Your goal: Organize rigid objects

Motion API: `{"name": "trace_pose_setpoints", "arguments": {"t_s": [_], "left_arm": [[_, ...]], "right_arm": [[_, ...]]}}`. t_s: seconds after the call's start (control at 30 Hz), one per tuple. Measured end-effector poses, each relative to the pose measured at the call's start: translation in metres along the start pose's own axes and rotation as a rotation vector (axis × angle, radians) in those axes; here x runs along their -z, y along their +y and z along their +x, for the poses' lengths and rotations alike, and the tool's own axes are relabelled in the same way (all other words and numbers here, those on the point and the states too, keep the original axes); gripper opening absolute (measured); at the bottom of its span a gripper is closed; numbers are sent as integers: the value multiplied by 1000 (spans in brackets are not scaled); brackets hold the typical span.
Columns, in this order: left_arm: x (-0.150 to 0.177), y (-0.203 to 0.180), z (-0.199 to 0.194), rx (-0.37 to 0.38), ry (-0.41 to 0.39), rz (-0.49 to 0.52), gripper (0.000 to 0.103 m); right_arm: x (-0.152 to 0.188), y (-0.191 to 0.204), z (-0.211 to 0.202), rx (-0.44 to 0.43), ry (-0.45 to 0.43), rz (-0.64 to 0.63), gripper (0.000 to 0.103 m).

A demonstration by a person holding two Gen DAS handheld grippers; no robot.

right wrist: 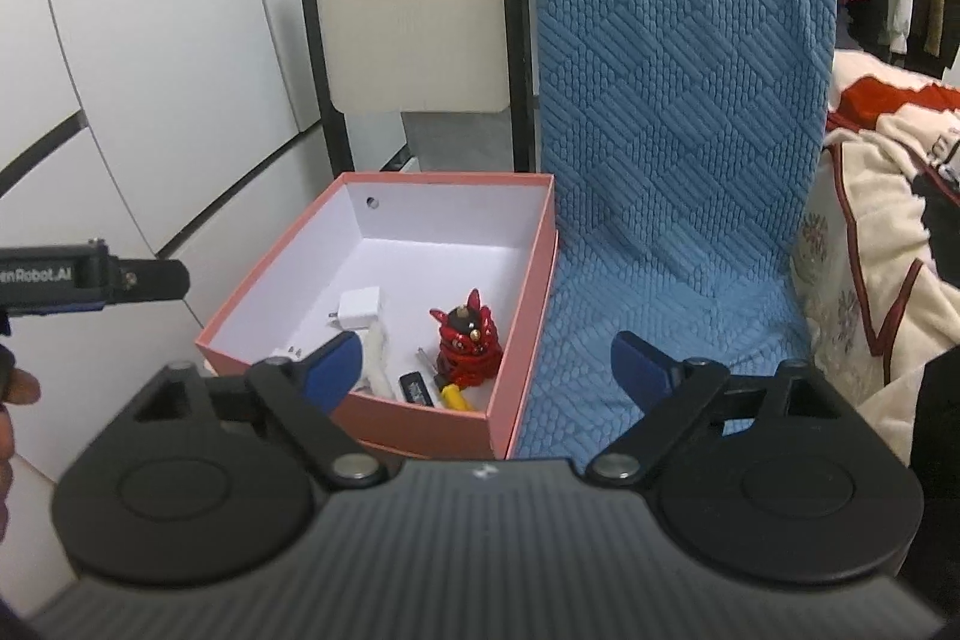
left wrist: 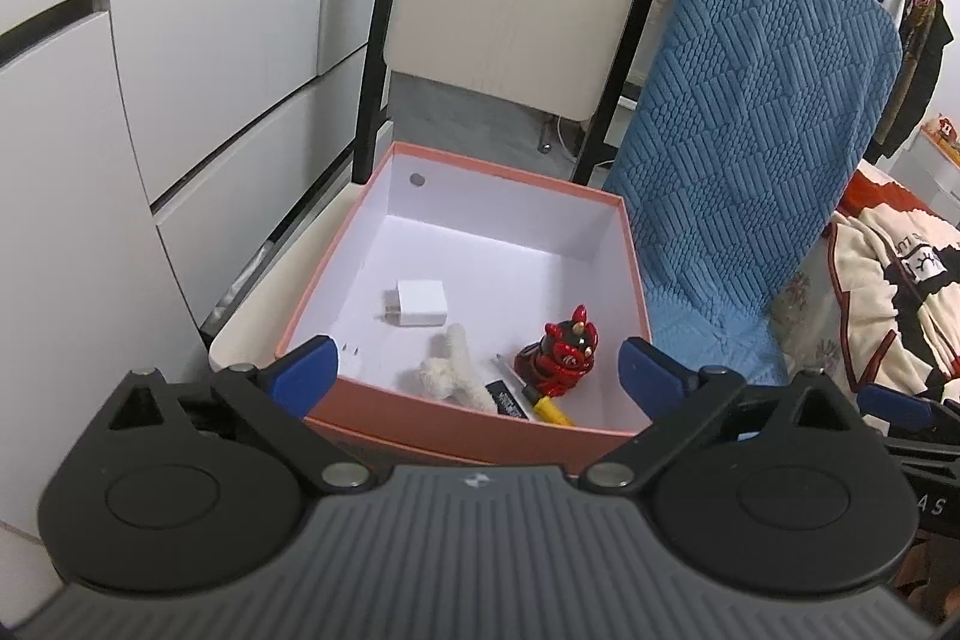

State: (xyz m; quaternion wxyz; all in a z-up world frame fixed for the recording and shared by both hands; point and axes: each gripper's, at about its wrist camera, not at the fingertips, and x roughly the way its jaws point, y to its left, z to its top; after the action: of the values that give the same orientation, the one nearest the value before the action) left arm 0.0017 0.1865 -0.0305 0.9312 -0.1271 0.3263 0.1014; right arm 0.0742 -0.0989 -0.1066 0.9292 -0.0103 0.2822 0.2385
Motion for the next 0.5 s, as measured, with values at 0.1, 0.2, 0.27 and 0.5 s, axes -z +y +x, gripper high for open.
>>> {"name": "trace_pose_setpoints", "arguments": {"t_s": [0.1, 0.2, 0.27, 0.5], "left_arm": [[4, 0, 1, -8, 8, 4, 102], [7, -1, 4, -12, 19, 13, 102], [8, -1, 6, -14, 28, 15, 102], [10, 1, 8, -16, 39, 16, 102]], "right_arm": [[2, -1, 0, -1, 7, -2, 91], [4, -2, 2, -4, 23, 10, 92], [5, -3, 3, -5, 30, 22, 91], [5, -3, 4, 11, 44, 14, 92]]}}
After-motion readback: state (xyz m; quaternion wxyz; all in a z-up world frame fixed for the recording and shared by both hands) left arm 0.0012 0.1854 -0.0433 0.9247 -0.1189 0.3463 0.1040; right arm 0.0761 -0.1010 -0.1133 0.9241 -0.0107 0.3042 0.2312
